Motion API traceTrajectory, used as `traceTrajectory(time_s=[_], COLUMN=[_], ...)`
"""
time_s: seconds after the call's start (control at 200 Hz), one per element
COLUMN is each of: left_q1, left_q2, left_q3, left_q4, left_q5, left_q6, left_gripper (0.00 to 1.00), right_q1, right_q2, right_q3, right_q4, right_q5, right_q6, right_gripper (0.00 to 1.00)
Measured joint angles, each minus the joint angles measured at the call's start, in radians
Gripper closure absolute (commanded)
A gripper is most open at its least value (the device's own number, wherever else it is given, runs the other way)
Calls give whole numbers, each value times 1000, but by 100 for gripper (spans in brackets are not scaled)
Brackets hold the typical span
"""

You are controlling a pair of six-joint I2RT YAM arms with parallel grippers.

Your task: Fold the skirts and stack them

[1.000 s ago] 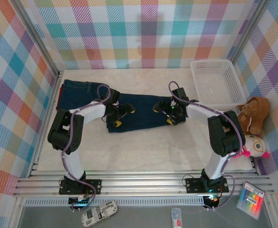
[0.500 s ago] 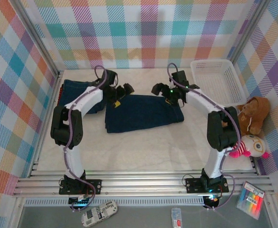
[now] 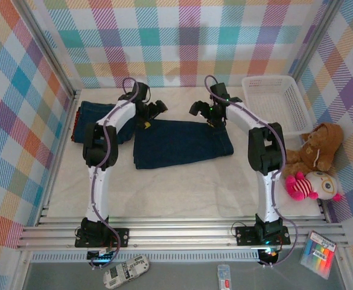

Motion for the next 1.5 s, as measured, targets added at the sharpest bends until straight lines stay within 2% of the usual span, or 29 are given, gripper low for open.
traceTrajectory(time_s=[0.44,0.66,0.77,0.895,1.08,1.19,1.3,1.395,1.5], left_q1=[0,0,-5,-27,-148,-242,-323,-364,-390], left_q2=[19,17,7,-44,-233,-292,-293,-276,-251], left_q3=[-8,-7,-7,-14,-106,-167,-250,-311,-336], left_q4=[-9,-10,-20,-53,-69,-58,-43,-45,-47], left_q5=[-18,3,27,34,16,16,20,27,32], left_q6=[31,57,64,77,79,71,58,36,21], left_gripper=[0,0,0,0,6,22,55,70,81], right_q1=[-18,-38,-55,-66,-68,-68,-68,-68,-68], right_q2=[77,46,-58,-253,-551,-623,-642,-647,-661], right_q3=[42,13,-108,-307,-640,-794,-903,-950,-990], right_q4=[-72,-69,-52,-23,84,149,217,262,335], right_q5=[147,124,84,90,150,168,165,163,163], right_q6=[4,-6,-13,1,67,122,174,223,281], right_gripper=[1,1,1,1,1,2,5,5,5])
